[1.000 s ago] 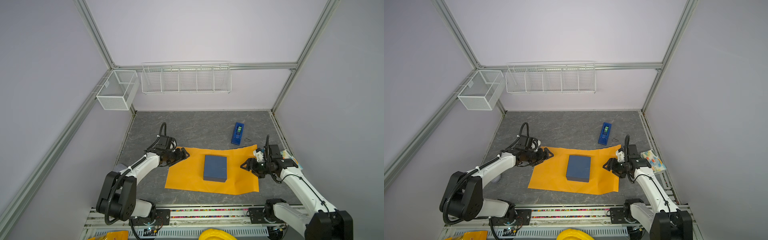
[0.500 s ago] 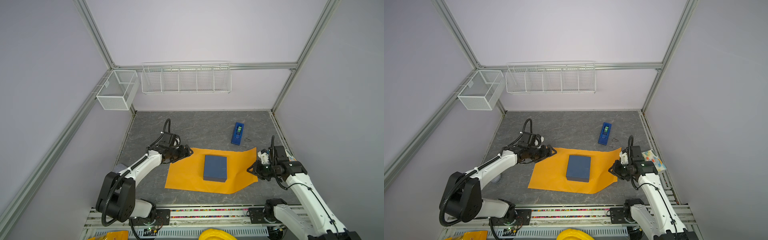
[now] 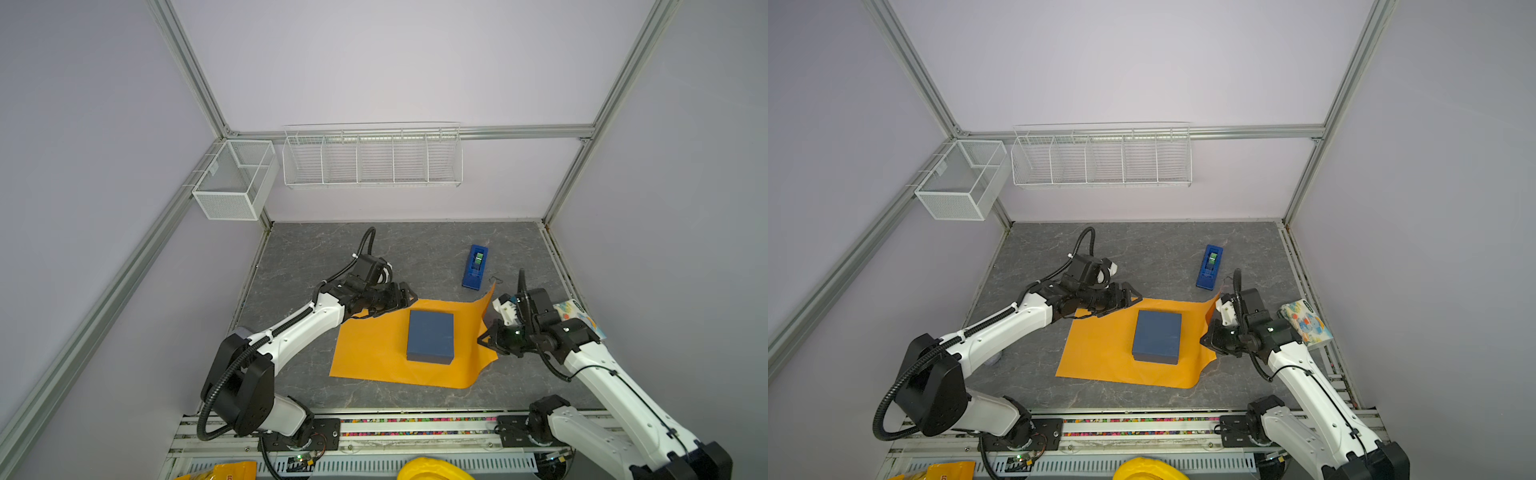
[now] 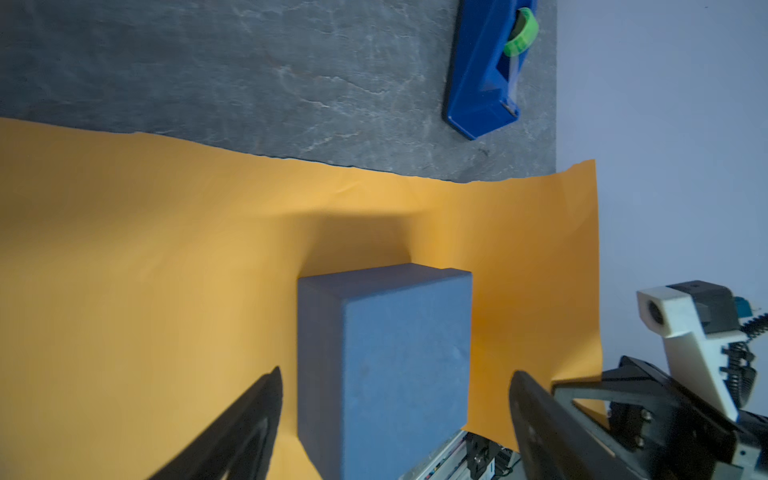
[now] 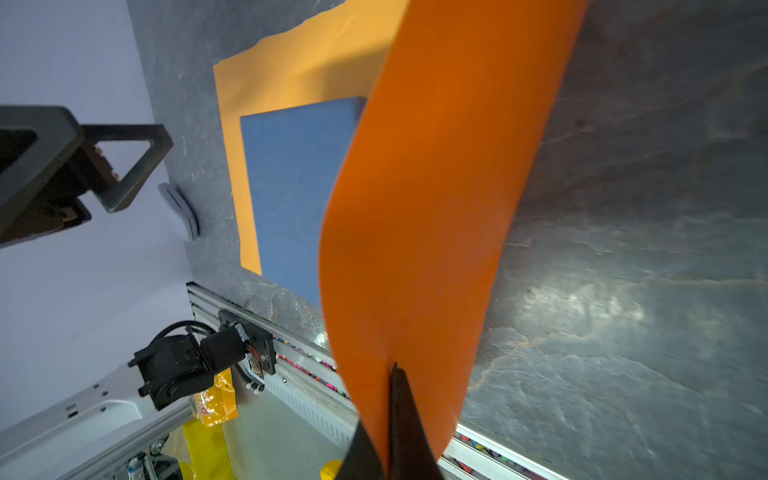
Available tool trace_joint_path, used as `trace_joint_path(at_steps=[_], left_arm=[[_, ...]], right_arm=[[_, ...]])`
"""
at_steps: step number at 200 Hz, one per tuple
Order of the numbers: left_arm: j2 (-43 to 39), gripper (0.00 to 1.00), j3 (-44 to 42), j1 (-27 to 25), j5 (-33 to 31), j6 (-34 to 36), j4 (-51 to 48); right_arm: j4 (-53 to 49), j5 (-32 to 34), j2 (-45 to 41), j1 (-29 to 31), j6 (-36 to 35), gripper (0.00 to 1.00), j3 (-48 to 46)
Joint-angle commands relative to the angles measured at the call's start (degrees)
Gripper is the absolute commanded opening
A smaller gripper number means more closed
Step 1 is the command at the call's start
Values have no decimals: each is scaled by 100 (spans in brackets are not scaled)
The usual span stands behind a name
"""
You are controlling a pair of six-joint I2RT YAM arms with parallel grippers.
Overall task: Wrap the gift box in paper
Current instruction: 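Lift the pinched paper edge with the right gripper up over the box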
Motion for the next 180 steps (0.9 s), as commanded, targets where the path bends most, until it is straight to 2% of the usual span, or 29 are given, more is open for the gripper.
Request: trace_joint_path(at_steps=[1, 49, 132, 150, 180], left_arm=[[158, 85, 205, -221, 6, -676, 378], [654, 85, 536, -697, 76, -1042, 517], [1053, 82, 717, -872, -21, -917, 261], [1129, 79, 775, -867, -31, -849, 157], [1144, 64, 815, -872, -183, -773, -41]], right_arm=[[747, 156, 268, 527, 482, 7, 189], [1417, 426, 983, 1416, 795, 8, 350], [1744, 479, 1831, 2073, 740, 9, 728], [1837, 376, 1957, 2202, 696, 9, 765], [1842, 375, 1979, 2373, 702, 9, 766]])
